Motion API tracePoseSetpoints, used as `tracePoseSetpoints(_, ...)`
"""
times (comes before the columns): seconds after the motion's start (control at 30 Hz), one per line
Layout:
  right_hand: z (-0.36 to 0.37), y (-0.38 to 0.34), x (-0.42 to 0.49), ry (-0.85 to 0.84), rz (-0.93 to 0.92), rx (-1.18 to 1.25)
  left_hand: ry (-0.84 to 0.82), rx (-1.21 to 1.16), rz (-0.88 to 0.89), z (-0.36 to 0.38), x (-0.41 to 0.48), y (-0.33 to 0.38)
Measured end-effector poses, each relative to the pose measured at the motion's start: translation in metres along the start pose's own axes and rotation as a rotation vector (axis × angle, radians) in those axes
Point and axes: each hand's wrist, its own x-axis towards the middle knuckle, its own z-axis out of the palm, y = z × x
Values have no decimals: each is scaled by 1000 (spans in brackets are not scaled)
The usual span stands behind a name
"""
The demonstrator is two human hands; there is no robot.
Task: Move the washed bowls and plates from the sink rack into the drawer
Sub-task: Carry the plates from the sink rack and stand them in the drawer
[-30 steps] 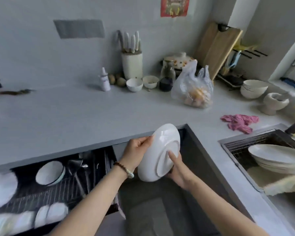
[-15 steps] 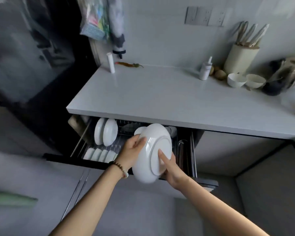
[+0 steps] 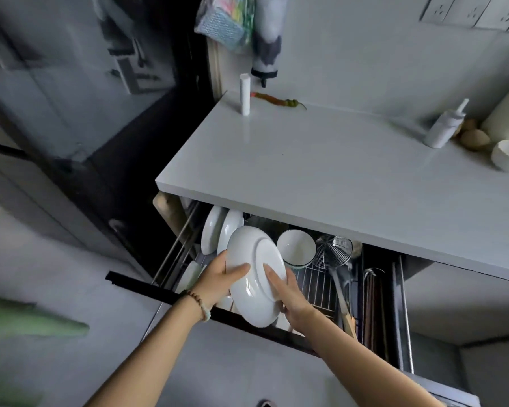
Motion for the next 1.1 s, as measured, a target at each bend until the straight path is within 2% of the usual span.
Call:
tracePoseSetpoints(0.23, -4, 9, 76, 55, 67, 1, 86, -104, -117, -7, 83, -26)
tracePoseSetpoints(0.37, 3, 13, 116, 97, 62, 40, 113, -88, -157, -19, 126, -40)
tracePoseSetpoints(0.7, 27, 43, 201, 247, 44, 150, -38, -58, -128, -52, 220, -70)
tracePoseSetpoints(0.87, 32, 53, 226, 251, 27, 170, -82, -96, -96, -64, 251, -83)
tracePoseSetpoints(1.1, 50, 53, 241, 145, -107, 109, -98, -67, -54, -79, 266, -97)
